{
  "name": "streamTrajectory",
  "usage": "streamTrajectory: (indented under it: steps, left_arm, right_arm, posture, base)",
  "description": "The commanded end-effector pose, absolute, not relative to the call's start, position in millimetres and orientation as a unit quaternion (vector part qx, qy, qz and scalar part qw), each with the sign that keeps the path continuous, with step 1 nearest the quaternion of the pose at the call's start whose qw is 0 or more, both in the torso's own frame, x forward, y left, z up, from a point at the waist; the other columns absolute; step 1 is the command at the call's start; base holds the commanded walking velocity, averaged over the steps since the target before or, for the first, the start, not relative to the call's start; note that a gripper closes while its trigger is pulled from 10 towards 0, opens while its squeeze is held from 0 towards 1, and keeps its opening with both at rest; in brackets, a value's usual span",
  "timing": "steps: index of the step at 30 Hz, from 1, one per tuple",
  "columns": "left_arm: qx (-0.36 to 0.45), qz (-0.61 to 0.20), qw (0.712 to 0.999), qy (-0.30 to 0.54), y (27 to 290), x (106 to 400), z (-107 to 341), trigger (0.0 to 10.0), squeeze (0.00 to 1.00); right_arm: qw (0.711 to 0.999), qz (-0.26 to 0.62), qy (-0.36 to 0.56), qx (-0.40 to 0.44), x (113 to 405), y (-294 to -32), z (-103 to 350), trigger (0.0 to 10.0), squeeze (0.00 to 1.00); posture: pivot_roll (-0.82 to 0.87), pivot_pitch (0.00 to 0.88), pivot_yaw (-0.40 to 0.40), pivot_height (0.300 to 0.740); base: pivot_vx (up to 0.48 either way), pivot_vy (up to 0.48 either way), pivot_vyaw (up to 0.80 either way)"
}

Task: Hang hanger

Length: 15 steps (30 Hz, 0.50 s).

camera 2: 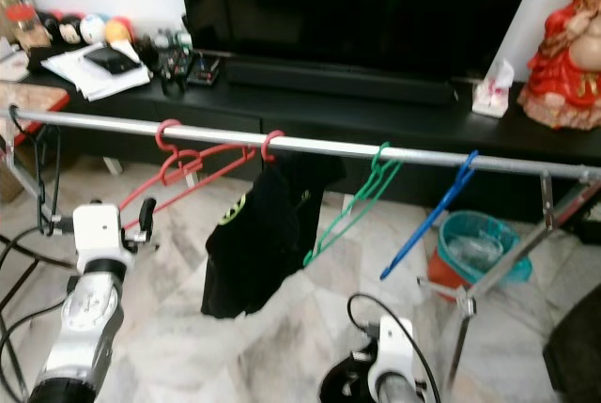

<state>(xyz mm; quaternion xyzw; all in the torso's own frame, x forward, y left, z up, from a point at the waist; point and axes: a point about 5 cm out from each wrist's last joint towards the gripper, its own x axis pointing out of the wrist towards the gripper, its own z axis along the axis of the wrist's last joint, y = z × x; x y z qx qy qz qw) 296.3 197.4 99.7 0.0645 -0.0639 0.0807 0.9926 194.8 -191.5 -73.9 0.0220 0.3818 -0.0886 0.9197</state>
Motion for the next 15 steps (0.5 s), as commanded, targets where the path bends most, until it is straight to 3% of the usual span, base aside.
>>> streamTrajectory:
  steps: [1, 7, 13, 15]
  left_arm:
    - [0.066, 0.081, 0.992, -0.066, 199.8, 296.8, 102.4, 10.0, 0.00]
    - [0.067, 0.081, 0.992, -0.070, 202.1, 297.8, 105.8, 10.0, 0.00]
    - [0.072, 0.020, 0.997, -0.035, 205.8, 298.4, 101.6, 10.0, 0.00]
    - [0.085, 0.022, 0.996, -0.021, 218.8, 297.7, 101.1, 10.0, 0.00]
  right_arm:
    - [0.922, -0.088, 0.377, 0.014, 199.0, -192.4, -71.4, 10.0, 0.00]
    - [0.921, -0.086, 0.380, 0.012, 198.5, -191.6, -72.0, 10.0, 0.00]
    - [0.919, -0.082, 0.385, 0.011, 197.4, -191.2, -72.9, 10.0, 0.00]
    - [0.918, -0.083, 0.387, 0.013, 196.0, -191.5, -73.6, 10.0, 0.00]
  posture:
    - [0.08, 0.021, -0.047, 0.736]
    - [0.09, 0.020, -0.048, 0.736]
    - [0.08, 0.023, -0.046, 0.736]
    - [0.09, 0.023, -0.046, 0.736]
  base:
    - [0.262, 0.000, 0.00]
    - [0.259, 0.000, 0.00]
    - [0.000, 0.000, 0.00]
    - [0.000, 0.000, 0.00]
